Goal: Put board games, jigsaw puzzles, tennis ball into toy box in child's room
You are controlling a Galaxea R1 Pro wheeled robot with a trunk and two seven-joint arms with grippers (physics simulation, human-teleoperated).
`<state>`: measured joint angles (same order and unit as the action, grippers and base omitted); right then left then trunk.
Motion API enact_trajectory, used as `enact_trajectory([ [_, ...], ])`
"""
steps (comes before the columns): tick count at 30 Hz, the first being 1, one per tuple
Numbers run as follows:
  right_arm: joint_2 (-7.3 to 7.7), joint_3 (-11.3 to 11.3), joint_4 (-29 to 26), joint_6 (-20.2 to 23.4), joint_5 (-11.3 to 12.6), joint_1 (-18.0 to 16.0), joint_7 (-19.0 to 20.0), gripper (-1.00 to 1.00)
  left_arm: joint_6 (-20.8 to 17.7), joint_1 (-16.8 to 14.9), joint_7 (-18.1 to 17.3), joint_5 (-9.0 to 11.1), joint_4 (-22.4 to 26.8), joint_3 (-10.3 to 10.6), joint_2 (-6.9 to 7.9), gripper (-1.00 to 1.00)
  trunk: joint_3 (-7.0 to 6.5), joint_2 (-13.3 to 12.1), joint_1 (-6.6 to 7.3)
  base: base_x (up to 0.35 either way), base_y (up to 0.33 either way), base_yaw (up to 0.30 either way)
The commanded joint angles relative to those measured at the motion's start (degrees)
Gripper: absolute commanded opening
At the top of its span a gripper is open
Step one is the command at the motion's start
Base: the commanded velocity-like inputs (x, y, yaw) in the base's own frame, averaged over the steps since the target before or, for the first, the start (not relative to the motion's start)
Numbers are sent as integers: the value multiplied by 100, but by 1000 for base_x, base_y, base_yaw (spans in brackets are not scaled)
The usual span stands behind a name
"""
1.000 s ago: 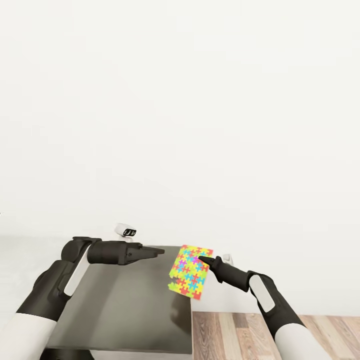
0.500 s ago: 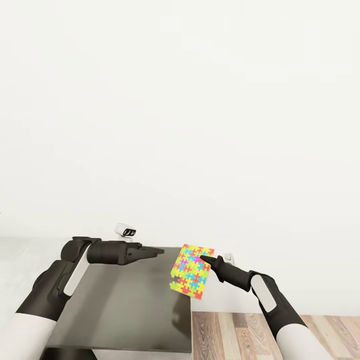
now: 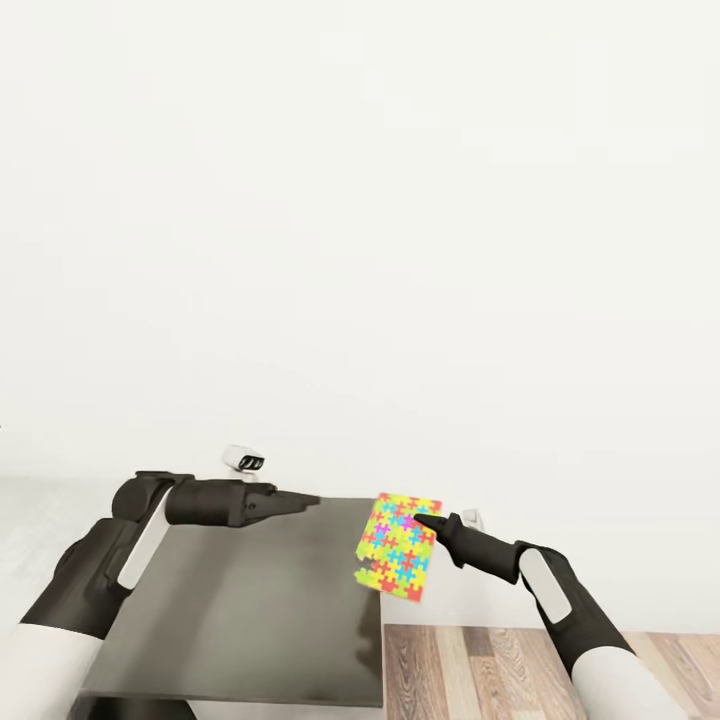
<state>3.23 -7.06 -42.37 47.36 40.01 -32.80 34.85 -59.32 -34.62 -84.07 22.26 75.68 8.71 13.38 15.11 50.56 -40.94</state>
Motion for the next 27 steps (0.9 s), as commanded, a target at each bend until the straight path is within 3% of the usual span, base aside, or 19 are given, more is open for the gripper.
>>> enact_trajectory([
  [1, 7, -33, 0, 32, -11, -1, 34, -100, -64, -10, -13, 22, 1, 9, 85, 100, -11, -36, 22, 0, 0, 0],
  [6, 17, -156, 0, 27, -10, 14, 117, -100, -68, -17, -18, 51, 0, -36, 360, 100, -100, -237, 132, 0, 0, 0],
  [10, 22, -222, 0, 27, -10, 21, 157, -100, -68, -18, -34, 75, -1, -163, 479, 100, -172, -397, 219, 0, 0, 0],
  [18, 31, -265, -3, 23, -10, 58, 176, -100, -68, -18, -46, 84, -1, -257, 520, 100, -324, -718, 395, 0, 0, 66],
  [27, 37, -676, -8, 43, -10, 98, 180, -100, -68, -18, -48, 74, -1, -265, 514, 100, -534, -1079, 593, 0, 0, 223],
])
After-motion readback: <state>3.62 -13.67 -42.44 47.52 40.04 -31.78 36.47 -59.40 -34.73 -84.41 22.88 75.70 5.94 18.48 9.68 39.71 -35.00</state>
